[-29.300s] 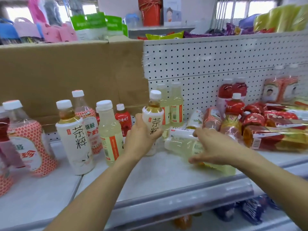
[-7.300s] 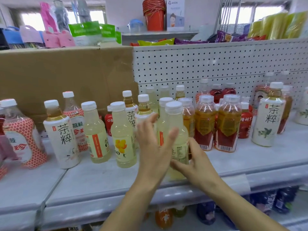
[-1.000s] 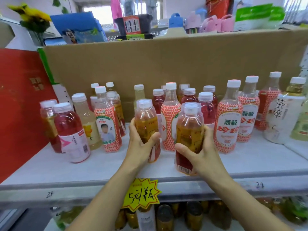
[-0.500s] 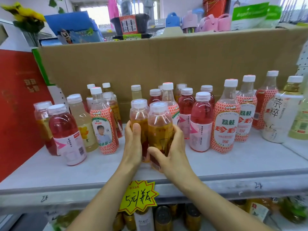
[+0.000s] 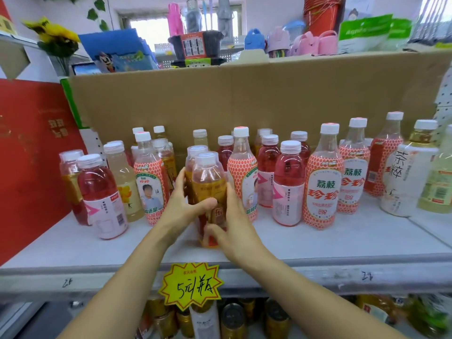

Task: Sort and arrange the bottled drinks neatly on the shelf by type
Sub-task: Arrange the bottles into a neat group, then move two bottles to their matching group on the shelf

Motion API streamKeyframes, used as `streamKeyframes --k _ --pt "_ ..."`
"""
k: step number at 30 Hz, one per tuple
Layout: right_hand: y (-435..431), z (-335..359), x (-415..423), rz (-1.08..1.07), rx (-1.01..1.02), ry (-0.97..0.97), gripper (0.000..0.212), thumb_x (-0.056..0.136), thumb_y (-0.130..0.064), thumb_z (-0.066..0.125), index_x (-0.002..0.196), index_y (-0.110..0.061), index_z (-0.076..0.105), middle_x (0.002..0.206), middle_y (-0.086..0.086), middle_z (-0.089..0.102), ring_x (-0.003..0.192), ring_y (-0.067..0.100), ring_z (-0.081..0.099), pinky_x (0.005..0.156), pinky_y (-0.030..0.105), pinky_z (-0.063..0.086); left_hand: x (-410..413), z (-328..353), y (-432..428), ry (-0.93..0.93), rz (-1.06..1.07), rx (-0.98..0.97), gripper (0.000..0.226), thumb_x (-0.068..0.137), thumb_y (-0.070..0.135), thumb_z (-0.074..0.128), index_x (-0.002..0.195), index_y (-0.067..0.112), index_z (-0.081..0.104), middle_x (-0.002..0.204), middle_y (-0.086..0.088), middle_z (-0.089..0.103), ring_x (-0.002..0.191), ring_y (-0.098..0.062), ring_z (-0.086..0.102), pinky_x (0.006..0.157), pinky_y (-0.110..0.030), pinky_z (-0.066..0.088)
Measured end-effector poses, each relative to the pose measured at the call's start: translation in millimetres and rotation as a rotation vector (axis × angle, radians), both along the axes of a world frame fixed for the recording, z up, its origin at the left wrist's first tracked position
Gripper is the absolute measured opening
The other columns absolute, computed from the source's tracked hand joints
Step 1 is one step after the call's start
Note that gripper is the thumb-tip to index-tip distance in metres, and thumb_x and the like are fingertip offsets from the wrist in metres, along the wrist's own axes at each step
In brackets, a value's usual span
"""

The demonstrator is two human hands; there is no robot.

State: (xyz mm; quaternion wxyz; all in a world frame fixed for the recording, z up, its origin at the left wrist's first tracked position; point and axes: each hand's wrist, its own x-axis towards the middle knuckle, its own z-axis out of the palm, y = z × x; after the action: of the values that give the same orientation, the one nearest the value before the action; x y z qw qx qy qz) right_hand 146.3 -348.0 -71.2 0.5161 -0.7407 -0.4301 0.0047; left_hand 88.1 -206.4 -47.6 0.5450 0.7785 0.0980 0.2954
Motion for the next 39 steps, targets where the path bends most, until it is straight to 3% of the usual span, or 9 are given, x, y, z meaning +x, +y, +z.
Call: streamKeyframes --k 3,7,11,15,18,20,25,32,39 --pt "-19.2 2.8 2.4 0.061 -0.044 -0.019 0.095 0.092 -0.021 0.066 0.158 -0.033 -0.001 0.163 -0.011 0.019 0.148 0.007 0.021 0.120 0.036 0.027 -6.0 2.8 6.9 0.057 -0.045 0.022 0.127 0.047 0.062 0.086 0.154 0.044 0.020 0.146 0.017 0.045 0.137 -0.010 0.043 0.111 -0.035 0.040" --pt "-67.6 15.5 13.9 -0.028 0.147 -0.092 0.057 0.095 -0.024 0.064 0.145 -0.033 0.039 0.137 -0.012 0.053 0.122 -0.001 0.050 0.101 0.027 0.049 -12.7 6.4 -5.4 -0.024 0.104 0.048 0.138 0.041 0.087 0.075 0.156 0.043 0.011 0.163 0.010 0.024 0.149 -0.011 0.026 0.120 -0.043 0.027" --pt "-116.8 36.3 50.2 -0.319 0.488 -0.209 0.021 0.095 -0.018 0.062 0.115 -0.025 0.059 0.100 -0.005 0.061 0.091 0.014 0.060 0.070 0.031 0.054 -11.5 38.3 -66.6 -0.388 0.278 0.353 0.091 0.079 0.072 0.058 0.153 0.036 0.021 0.159 0.018 0.023 0.146 0.003 0.022 0.117 -0.024 0.025" --pt "-135.9 56.5 90.4 -0.554 0.505 -0.240 0.044 0.091 -0.027 0.066 0.130 -0.017 0.048 0.120 -0.005 0.045 0.111 0.013 0.045 0.094 0.024 0.039 27.4 60.1 -109.7 -0.300 0.176 0.645 0.084 0.094 0.055 0.056 0.157 0.025 0.010 0.162 0.014 0.008 0.145 0.013 -0.003 0.116 -0.009 0.005" --pt "-138.0 64.1 113.1 -0.459 0.307 -0.040 0.072 0.090 -0.035 0.069 0.149 -0.020 0.030 0.143 0.000 0.038 0.129 0.011 0.037 0.099 0.014 0.034 67.6 63.3 -112.9 -0.163 0.243 0.364 0.086 0.098 0.049 0.053 0.159 0.025 -0.003 0.166 0.008 0.001 0.149 -0.001 0.001 0.121 -0.028 0.007" --pt "-136.0 63.9 124.4 -0.366 0.207 0.085 0.085 0.084 -0.054 0.068 0.151 -0.028 0.024 0.151 -0.001 0.038 0.135 0.016 0.041 0.108 0.034 0.041 90.4 65.2 -105.6 -0.121 0.324 0.138 0.077 0.096 0.053 0.049 0.157 0.028 0.010 0.162 0.000 0.023 0.148 -0.019 0.024 0.122 -0.046 0.020" --pt "-136.6 60.2 139.3 -0.251 0.149 0.148 0.067 0.085 -0.040 0.074 0.140 -0.026 0.037 0.117 -0.008 0.062 0.105 0.007 0.062 0.095 0.038 0.050 114.9 60.2 -92.8 -0.045 0.477 0.140 0.027 0.103 0.050 0.036 0.107 0.025 0.046 0.116 -0.002 0.060 0.113 -0.027 0.054 0.101 -0.051 0.043" --pt "-164.4 59.8 140.1 -0.123 0.173 0.084 0.046 0.082 -0.040 0.075 0.117 -0.045 0.045 0.100 -0.017 0.066 0.089 -0.003 0.067 0.075 0.021 0.052 97.6 59.0 -118.1 -0.099 0.297 0.158 0.033 0.104 0.053 0.034 0.109 0.027 0.053 0.108 0.002 0.065 0.106 -0.019 0.062 0.097 -0.049 0.050" --pt "-170.3 33.6 130.9 -0.159 0.261 0.064 0.097 0.064 -0.056 0.076 0.147 -0.035 0.029 0.126 -0.021 0.052 0.114 0.005 0.059 0.099 0.035 0.049 81.6 31.7 -142.4 -0.210 0.252 0.037 0.056 0.082 0.078 0.051 0.118 0.034 0.053 0.109 0.007 0.068 0.105 -0.015 0.067 0.093 -0.050 0.054"
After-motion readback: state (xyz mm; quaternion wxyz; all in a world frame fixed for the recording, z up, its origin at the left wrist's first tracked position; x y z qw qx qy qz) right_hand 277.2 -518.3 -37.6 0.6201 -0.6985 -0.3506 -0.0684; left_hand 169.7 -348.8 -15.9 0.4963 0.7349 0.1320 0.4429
